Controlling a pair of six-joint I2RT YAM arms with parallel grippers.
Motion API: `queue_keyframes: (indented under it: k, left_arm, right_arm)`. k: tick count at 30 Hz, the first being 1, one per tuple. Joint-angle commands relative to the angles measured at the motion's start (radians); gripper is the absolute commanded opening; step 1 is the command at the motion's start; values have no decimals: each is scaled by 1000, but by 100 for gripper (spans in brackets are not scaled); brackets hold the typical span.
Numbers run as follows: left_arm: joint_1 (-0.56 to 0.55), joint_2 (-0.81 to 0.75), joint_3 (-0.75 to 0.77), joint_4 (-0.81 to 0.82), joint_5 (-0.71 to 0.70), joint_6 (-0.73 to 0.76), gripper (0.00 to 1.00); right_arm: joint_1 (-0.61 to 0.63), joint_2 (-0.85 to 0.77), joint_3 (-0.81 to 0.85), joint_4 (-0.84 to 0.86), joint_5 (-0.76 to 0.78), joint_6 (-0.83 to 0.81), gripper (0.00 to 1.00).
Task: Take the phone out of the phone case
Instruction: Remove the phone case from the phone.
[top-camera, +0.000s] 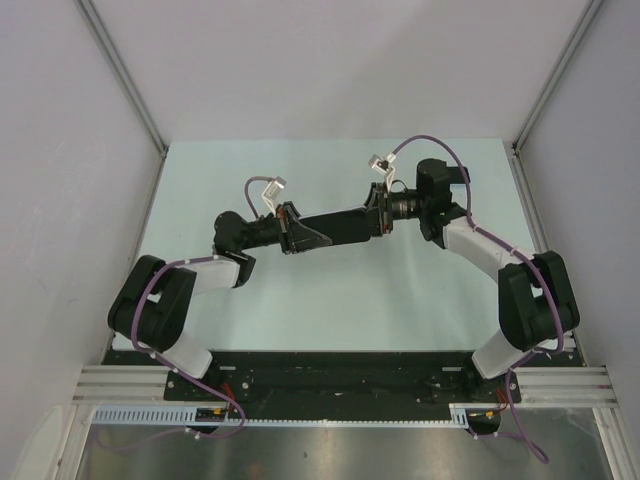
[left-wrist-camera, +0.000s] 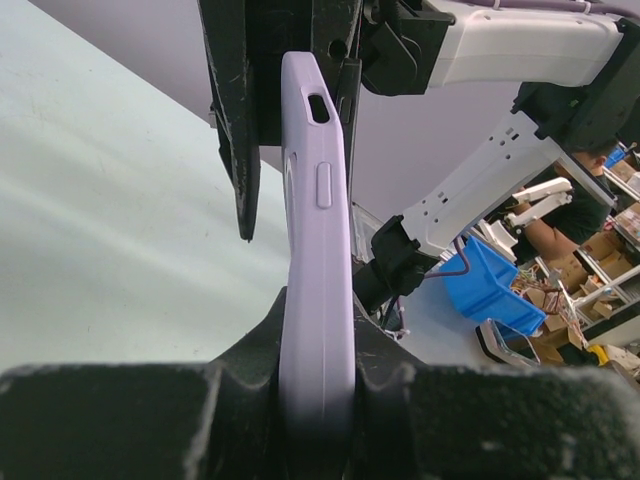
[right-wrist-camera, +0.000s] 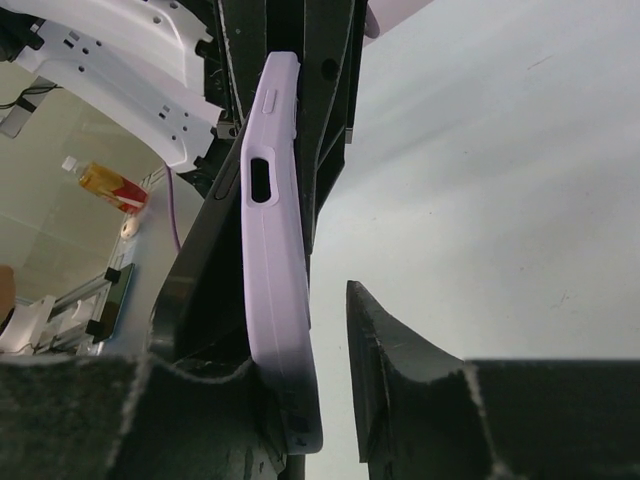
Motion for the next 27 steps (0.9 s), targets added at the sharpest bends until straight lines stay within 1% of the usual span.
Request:
queue_keyframes:
  k: [1, 6, 10, 14, 17, 20, 21, 23, 24, 26, 27]
  left_arm:
    - [-18, 8, 46, 369, -197, 30, 0]
    - [-18, 9, 46, 369, -198, 33, 0]
    - [-18, 12, 47, 369, -194, 30, 0]
    - [-18, 19, 50, 369, -192, 25, 0]
    - [-18, 25, 53, 369, -187, 21, 1]
    - [-18, 34, 61, 369, -181, 13, 8]
    - [-18, 35, 63, 369, -175, 11, 12]
    - [-17, 38, 66, 369, -171, 8, 17]
    - [-17, 37, 66, 368, -171, 8, 22]
    - [-17, 35, 67, 368, -168, 7, 25]
    - [-17, 37, 67, 368, -164, 8, 29]
  right_arm:
    - [93, 6, 11, 10, -33, 16, 30]
    - [95, 9, 11, 18, -34, 25, 22]
    - [93, 14, 11, 25, -43, 35, 9]
    - [95, 20, 11, 39, -51, 50, 2]
    - [93, 26, 11, 38, -53, 58, 0]
    - [93, 26, 11, 28, -51, 61, 0]
    - [93, 26, 11, 25, -53, 59, 0]
    - [93, 26, 11, 21, -53, 58, 0]
    - [90, 26, 11, 18, -48, 58, 0]
    - [87, 25, 11, 13, -45, 56, 0]
    - [85, 25, 11, 13, -43, 55, 0]
